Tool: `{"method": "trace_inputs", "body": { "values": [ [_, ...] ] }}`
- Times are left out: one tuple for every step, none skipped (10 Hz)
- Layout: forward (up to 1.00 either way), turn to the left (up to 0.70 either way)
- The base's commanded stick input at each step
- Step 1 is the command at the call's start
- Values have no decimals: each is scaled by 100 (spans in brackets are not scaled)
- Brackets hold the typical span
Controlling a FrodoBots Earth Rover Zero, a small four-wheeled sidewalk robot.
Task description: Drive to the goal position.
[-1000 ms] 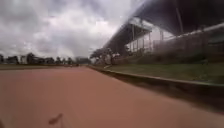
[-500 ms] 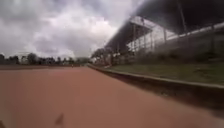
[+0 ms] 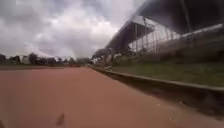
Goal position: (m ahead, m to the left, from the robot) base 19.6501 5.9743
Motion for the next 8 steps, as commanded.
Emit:
{"method": "trace_inputs", "body": {
  "values": [
    [85,1],
    [85,1],
    [85,1],
    [85,1],
    [85,6],
    [85,19],
    [85,32],
    [85,35]
  ]
}}
